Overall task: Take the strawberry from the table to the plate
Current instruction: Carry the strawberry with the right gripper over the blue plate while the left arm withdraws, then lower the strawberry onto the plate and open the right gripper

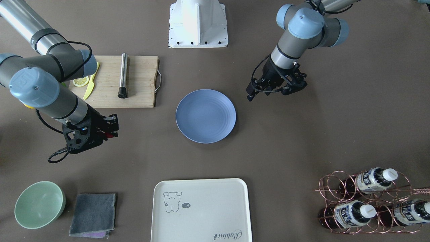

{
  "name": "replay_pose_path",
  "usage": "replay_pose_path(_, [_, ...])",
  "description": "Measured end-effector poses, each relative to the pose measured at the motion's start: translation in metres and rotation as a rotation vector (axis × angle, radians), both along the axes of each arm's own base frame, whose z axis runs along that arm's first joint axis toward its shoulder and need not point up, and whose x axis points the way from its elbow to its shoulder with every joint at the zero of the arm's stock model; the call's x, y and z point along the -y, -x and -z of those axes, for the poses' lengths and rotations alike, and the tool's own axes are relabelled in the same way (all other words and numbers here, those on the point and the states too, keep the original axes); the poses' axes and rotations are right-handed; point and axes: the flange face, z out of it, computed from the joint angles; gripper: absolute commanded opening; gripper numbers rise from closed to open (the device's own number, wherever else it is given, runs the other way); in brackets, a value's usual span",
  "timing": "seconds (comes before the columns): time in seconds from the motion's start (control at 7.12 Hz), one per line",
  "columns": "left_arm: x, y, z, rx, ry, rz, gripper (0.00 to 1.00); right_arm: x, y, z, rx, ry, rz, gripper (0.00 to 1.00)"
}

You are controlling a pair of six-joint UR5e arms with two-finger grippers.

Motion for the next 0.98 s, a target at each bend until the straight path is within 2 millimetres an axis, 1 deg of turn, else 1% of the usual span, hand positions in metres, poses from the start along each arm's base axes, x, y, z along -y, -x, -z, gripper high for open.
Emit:
replay_pose_path(0.14, [0.000,0.035,-0.023,0.025,-0.036,-0.038,0.94,-0.022,0.026,0.033,-0.003,0.023,-0.034,0.00])
replay_pose_path(0.42, [0.012,0.105,-0.076,0.084,-0.112,-0.118,0.94,-0.066,0.098,0.107,-0.002,0.081,-0.107,0.00])
replay_pose_path(0.56, [0.017,0.136,-0.099,0.105,-0.150,-0.155,0.94,-0.088,0.132,0.135,-0.001,0.103,-0.137,0.00])
replay_pose_path(0.7, [0.021,0.165,-0.120,0.121,-0.181,-0.187,0.95,-0.104,0.165,0.150,-0.010,0.126,-0.160,0.00])
replay_pose_path(0.84, [0.023,0.193,-0.137,0.124,-0.197,-0.207,0.95,-0.112,0.196,0.157,-0.025,0.142,-0.177,0.00])
replay_pose_path(0.98, [0.024,0.212,-0.147,0.118,-0.198,-0.214,0.96,-0.113,0.221,0.156,-0.024,0.152,-0.189,0.00])
